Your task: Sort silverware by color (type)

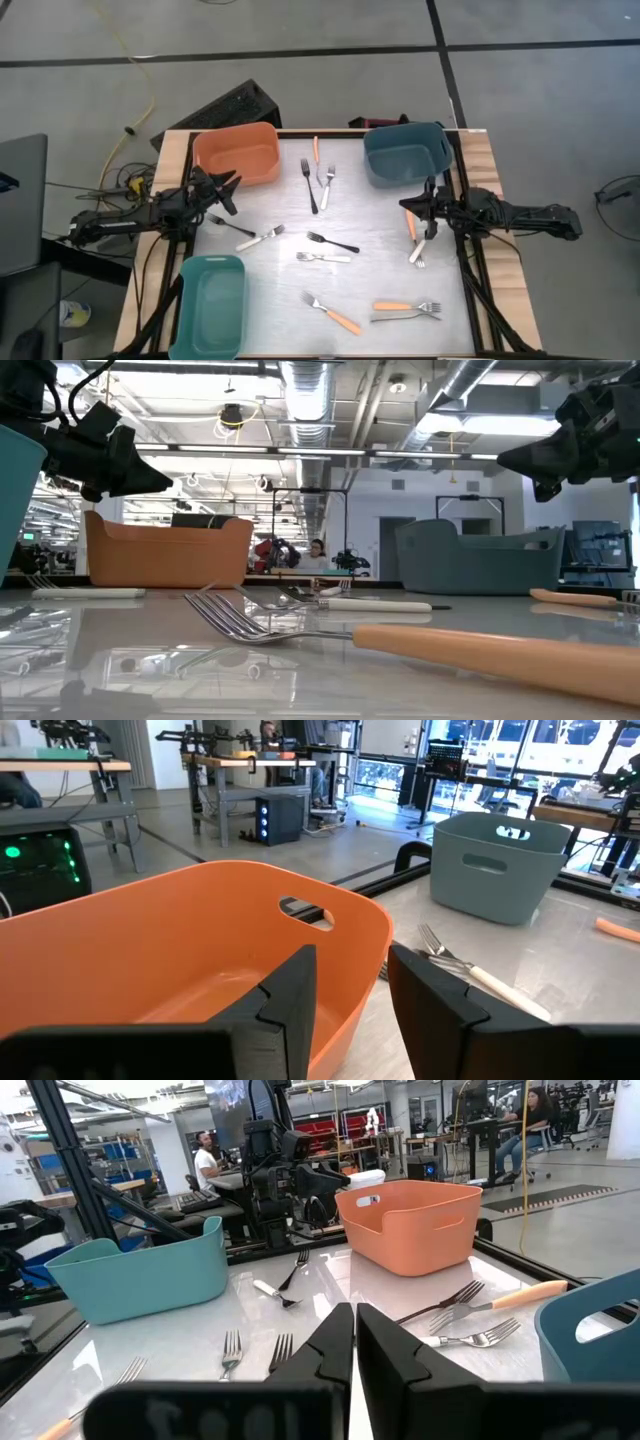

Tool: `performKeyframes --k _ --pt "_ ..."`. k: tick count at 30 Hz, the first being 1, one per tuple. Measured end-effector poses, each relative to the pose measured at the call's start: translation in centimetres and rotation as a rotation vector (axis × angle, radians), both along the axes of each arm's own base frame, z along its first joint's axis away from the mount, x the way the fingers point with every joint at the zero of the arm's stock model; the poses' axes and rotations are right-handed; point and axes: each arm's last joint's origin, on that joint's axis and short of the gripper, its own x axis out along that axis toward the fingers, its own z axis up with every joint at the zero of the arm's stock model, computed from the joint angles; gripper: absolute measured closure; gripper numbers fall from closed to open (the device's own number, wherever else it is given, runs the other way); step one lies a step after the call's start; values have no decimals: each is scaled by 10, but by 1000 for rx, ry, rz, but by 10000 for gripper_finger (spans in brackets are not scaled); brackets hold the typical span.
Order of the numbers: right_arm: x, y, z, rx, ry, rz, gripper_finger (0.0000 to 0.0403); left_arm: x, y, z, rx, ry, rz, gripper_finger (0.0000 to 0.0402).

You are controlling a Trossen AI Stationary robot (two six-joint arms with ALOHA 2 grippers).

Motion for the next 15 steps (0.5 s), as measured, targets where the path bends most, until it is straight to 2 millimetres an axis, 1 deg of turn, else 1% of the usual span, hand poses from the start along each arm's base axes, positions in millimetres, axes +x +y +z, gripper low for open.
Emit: performKeyframes --k 12,15 --pt "0 0 0 0 0 0 360 0 0 0 -2 -3 -1 290" --pt "0 0 0 0 0 0 360 1 0 0 -50 -51 -24 290"
